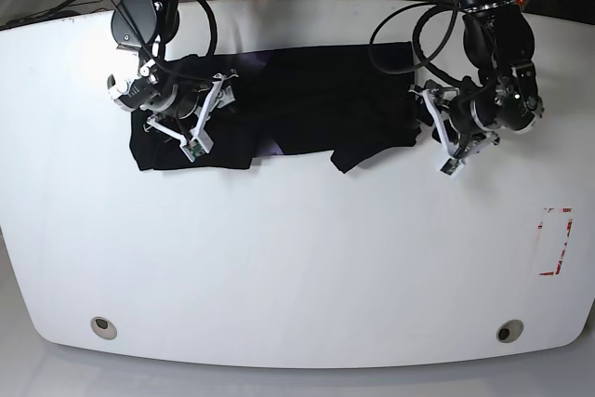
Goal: Fold the T-shirt properly
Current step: 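Grasp the shirt's end with the left gripper and fold it toward the right gripper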
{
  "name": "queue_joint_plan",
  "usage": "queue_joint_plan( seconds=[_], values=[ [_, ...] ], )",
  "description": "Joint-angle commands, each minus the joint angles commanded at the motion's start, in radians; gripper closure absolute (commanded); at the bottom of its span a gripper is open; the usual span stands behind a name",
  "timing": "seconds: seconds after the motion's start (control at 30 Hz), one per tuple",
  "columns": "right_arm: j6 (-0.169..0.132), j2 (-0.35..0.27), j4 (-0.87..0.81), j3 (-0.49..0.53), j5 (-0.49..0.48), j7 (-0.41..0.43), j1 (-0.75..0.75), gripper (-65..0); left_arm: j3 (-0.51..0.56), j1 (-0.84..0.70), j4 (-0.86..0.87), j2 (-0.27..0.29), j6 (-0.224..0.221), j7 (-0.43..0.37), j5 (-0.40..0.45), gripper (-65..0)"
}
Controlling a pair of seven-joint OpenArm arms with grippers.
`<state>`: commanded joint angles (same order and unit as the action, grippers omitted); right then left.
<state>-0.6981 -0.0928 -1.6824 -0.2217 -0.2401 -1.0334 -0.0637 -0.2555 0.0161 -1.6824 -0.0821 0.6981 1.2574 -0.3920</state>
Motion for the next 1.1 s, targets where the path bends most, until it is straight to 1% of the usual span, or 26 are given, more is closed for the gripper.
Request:
queue_joint_plan(
  seconds=[0.23, 0.4, 0.43, 0.57, 0.6, 0.7, 0.8, 0.9, 0.97, 1.0, 1.1],
  values=[
    [0.000, 0.002, 0.000, 0.000, 0.000, 0.000, -0.002, -47.2, 0.153, 0.000, -0.014, 0.002, 0.000, 0.002, -0.008, -31.9],
    [0.000, 0.002, 0.000, 0.000, 0.000, 0.000, 0.000, -47.2, 0.325, 0.000, -0.114, 0.003, 0.000, 0.003, -0.009, -31.9],
    [0.000, 0.002, 0.000, 0.000, 0.000, 0.000, 0.000, -47.2, 0.377, 0.000, -0.153, 0.003, 0.000, 0.003, -0.009, -31.9],
    [0.000, 0.003, 0.000, 0.000, 0.000, 0.000, 0.000, -47.2, 0.503, -0.003, -0.267, 0.002, 0.000, 0.006, -0.009, -31.9],
    [0.000, 0.003, 0.000, 0.000, 0.000, 0.000, 0.000, -47.2, 0.525, -0.005, -0.292, 0.002, 0.000, 0.008, -0.009, -31.9],
    [0.000, 0.011, 0.000, 0.000, 0.000, 0.000, 0.000, -47.2, 0.560, 0.000, -0.308, 0.005, 0.000, 0.058, -0.009, -31.9],
    [0.000, 0.017, 0.000, -0.002, 0.000, 0.000, 0.000, -47.2, 0.609, 0.002, -0.308, 0.011, 0.000, 0.072, -0.003, -31.9],
    [0.000, 0.017, 0.000, -0.002, 0.000, 0.000, 0.000, -47.2, 0.618, 0.002, -0.308, 0.009, 0.000, 0.072, -0.002, -31.9],
    [0.000, 0.018, 0.000, -0.002, 0.000, 0.000, 0.000, -47.2, 0.594, 0.002, -0.308, 0.008, 0.000, 0.072, -0.002, -31.9],
    [0.000, 0.020, 0.000, -0.002, 0.000, 0.000, 0.000, -47.2, 0.571, 0.002, -0.307, 0.008, 0.000, 0.072, -0.002, -31.9],
    [0.000, 0.023, -0.006, -0.006, -0.009, -0.005, 0.000, -47.2, 0.450, -0.002, -0.304, 0.008, 0.000, 0.072, 0.000, -31.9]
  ],
)
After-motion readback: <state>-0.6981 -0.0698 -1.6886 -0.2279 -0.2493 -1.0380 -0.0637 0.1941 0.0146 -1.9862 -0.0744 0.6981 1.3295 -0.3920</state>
